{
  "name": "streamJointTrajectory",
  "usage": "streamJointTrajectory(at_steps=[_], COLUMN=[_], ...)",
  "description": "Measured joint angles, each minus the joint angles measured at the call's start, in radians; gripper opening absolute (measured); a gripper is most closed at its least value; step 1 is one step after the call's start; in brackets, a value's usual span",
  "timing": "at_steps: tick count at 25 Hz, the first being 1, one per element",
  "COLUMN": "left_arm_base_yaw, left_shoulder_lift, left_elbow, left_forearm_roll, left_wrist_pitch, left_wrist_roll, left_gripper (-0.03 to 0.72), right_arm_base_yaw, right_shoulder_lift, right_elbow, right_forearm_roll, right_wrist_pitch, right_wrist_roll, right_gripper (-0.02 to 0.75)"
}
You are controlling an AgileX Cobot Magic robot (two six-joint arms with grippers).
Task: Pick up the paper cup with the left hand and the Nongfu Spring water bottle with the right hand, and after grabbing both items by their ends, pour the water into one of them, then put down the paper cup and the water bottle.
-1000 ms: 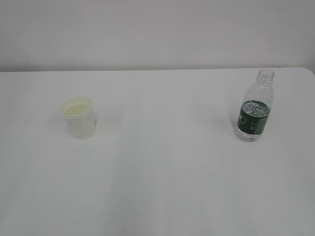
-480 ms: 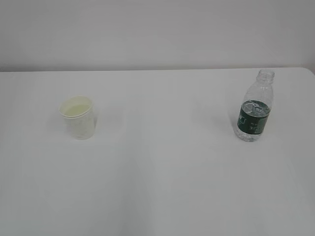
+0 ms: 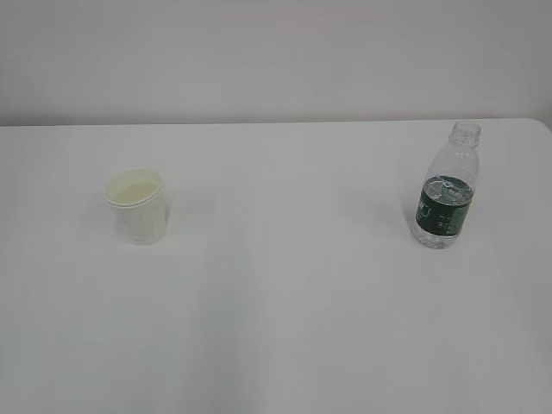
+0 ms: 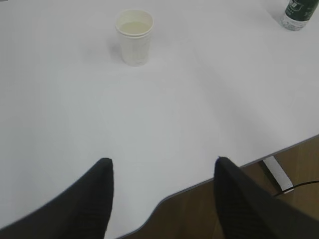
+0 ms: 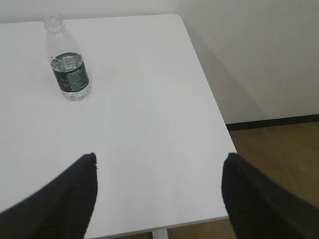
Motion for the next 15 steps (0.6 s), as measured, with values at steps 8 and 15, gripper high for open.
streamJointTrajectory(at_steps=[8,15], left_arm_base_yaw=[0.000,0.000], left_shoulder_lift=[-0.135,-0.137], left_elbow=[0.042,0.043], left_forearm_roll=[-0.001,0.011], left_wrist_pitch=[0.008,0.029], left_wrist_roll=[-0.064,-0.074], left_gripper=[0.452,0.452], right_arm_base_yaw=[0.000,0.000], right_shoulder_lift=[-0.023,-0.044], right_elbow=[0.057,0.123], right_forearm_roll=[0.006,0.014], right_wrist_pitch=[0.002,-0.015], right_wrist_roll=[-0.004,-0.004], right_gripper=[0.590,0.589])
